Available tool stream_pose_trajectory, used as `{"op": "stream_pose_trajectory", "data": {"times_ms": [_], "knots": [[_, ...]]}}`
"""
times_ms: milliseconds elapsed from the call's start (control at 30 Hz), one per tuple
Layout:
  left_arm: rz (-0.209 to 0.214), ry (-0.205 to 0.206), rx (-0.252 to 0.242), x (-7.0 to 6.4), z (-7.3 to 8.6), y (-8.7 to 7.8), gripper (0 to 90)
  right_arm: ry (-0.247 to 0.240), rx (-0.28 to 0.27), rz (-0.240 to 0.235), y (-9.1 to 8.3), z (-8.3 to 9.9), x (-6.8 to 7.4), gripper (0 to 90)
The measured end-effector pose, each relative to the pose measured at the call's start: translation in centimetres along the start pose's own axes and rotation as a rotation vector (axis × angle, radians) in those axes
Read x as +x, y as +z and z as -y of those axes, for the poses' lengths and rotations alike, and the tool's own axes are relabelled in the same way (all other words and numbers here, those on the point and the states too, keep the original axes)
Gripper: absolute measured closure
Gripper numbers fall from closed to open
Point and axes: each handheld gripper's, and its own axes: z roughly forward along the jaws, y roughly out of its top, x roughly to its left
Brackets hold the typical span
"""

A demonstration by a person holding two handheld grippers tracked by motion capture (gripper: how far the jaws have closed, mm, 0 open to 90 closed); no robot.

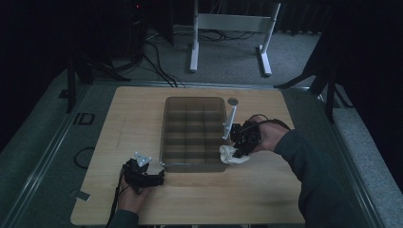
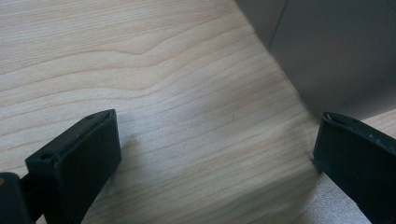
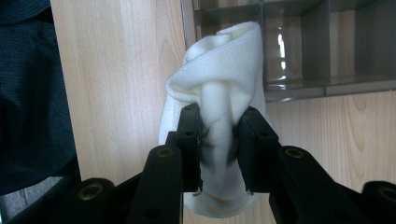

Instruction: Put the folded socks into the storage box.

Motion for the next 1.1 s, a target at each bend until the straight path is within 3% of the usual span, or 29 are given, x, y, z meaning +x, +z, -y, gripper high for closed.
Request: {"op": "stream_pose_trajectory", "data": {"times_ms": [533, 1100], "knots": [[0.001, 0.001, 0.0, 0.0, 0.0, 0.0, 1.0, -0.021, 0.014, -0.021, 1.4, -2.9, -0.1, 72.0], [0.002, 0.002, 0.0, 0.0, 0.0, 0.0, 1.0, -0.002, 0.042, -0.019, 3.3, -4.2, -0.8, 71.8]]}}
